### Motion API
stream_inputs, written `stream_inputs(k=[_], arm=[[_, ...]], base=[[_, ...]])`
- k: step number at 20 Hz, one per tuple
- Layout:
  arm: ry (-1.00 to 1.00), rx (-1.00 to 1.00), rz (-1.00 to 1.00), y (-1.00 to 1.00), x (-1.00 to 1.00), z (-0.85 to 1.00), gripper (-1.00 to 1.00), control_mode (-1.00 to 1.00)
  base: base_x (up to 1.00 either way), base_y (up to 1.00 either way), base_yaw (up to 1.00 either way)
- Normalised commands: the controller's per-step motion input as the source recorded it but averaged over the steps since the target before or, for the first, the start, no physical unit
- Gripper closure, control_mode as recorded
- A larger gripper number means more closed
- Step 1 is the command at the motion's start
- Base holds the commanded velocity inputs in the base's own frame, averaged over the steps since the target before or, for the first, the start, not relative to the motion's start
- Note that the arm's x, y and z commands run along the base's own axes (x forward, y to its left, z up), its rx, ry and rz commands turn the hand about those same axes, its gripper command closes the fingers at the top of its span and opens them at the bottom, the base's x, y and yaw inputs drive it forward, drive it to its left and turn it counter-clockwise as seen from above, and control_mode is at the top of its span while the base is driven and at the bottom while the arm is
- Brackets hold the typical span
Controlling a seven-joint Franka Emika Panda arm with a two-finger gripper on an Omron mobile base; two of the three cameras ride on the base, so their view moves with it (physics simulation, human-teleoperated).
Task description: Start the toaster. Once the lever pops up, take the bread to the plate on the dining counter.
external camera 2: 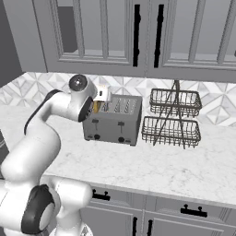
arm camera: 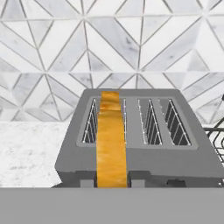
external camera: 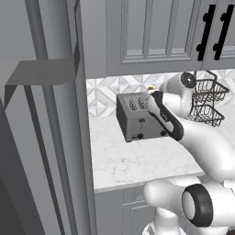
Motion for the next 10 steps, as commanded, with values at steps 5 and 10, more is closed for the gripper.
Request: stream_inputs(k=[5,10], arm=[[0.17,0.0,0.06,0.0,-0.8,0.36,1.0,-1.0],[0.04,0.0,0.03,-0.04,-0.96,0.24,1.0,-1.0]], base=[[0.0,0.0,0.0],[0.0,0.0,0.0]])
